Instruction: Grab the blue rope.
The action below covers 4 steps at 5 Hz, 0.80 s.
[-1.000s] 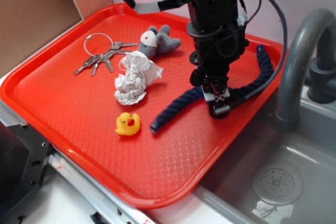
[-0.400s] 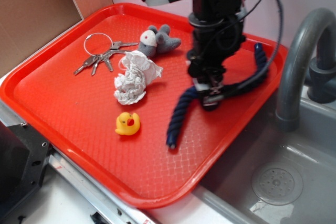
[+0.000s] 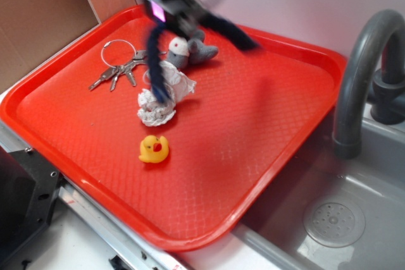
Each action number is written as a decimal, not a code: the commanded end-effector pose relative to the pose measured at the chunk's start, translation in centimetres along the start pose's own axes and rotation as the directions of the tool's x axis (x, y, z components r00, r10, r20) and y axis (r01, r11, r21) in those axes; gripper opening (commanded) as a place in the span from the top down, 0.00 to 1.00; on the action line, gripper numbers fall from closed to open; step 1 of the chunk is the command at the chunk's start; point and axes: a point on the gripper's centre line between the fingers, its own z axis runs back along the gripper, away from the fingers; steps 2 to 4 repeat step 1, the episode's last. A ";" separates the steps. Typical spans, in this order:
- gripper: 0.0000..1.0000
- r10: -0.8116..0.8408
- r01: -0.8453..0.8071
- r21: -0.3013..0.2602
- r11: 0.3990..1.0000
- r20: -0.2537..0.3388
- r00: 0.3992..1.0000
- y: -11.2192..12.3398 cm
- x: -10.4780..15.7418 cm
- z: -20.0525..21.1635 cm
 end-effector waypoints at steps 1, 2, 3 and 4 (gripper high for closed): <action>1.00 0.049 -0.050 0.026 0.998 0.025 0.998 0.2 -5.4 5.0; 1.00 0.049 -0.050 0.026 0.998 0.025 0.998 0.2 -5.4 5.0; 1.00 0.049 -0.050 0.026 0.998 0.025 0.998 0.2 -5.4 5.0; 1.00 0.049 -0.050 0.026 0.998 0.025 0.998 0.2 -5.4 5.0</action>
